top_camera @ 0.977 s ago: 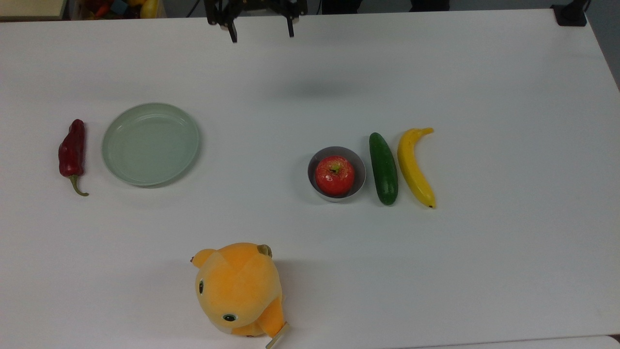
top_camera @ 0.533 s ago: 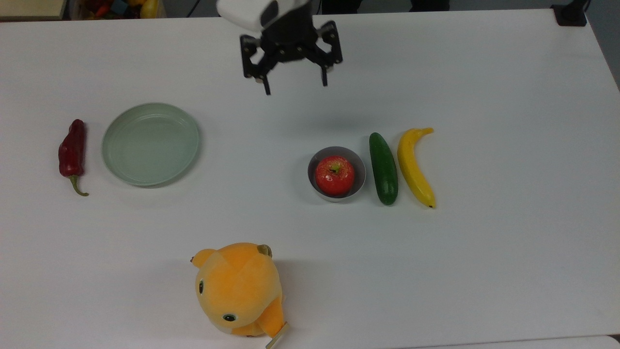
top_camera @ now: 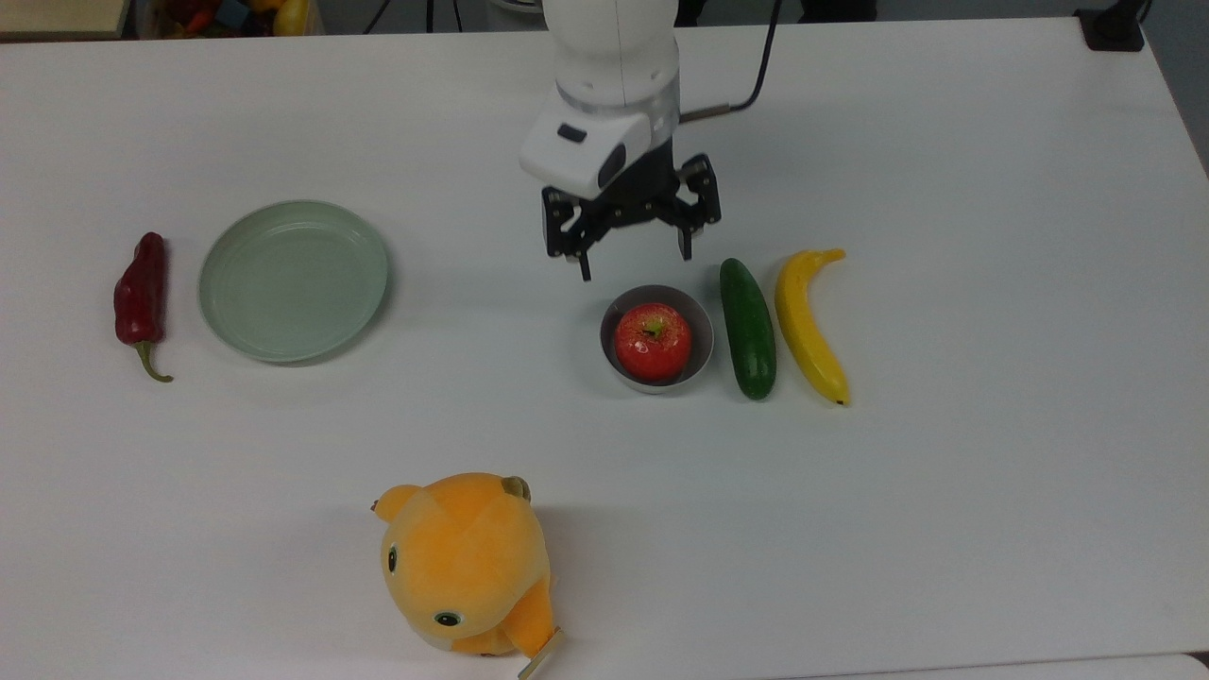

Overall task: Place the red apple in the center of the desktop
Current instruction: 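Move the open gripper over the red apple in the grey bowl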

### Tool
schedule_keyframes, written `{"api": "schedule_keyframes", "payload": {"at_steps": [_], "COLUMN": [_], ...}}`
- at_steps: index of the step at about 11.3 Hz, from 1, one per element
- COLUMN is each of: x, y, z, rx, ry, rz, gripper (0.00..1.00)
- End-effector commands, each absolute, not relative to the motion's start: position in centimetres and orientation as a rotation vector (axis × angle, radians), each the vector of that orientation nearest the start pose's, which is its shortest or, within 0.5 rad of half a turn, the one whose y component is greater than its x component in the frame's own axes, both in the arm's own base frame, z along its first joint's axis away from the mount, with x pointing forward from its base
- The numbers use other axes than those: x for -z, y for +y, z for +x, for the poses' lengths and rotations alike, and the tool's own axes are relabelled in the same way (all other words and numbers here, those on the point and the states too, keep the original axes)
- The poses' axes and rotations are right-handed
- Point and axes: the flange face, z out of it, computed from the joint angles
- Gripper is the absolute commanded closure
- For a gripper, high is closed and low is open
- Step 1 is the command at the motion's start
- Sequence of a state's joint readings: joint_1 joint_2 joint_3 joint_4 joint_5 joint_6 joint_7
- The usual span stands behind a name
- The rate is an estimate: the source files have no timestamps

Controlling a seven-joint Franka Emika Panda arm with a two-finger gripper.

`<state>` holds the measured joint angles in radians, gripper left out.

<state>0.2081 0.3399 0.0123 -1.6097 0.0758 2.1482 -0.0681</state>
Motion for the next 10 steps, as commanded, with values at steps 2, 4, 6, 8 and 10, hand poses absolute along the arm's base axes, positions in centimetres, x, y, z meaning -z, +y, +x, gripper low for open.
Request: {"api": "schedule_keyframes", "payload": {"at_steps": [2,4,6,8,10], "x": [-41.0,-39.3,-37.9,-36.7,-36.3], "y": [17.1,17.3,17.5,18.3,18.6], "z": [67.2,67.6,67.7,67.6,67.6], "rx": [0.336,0.331,0.304,0.288,0.34], "ry": [-0.422,-0.429,-0.444,-0.491,-0.495], "rz": [-3.029,-3.029,-3.034,-3.053,-3.044], "gripper": [0.0,0.0,0.0,0.0,0.0]}}
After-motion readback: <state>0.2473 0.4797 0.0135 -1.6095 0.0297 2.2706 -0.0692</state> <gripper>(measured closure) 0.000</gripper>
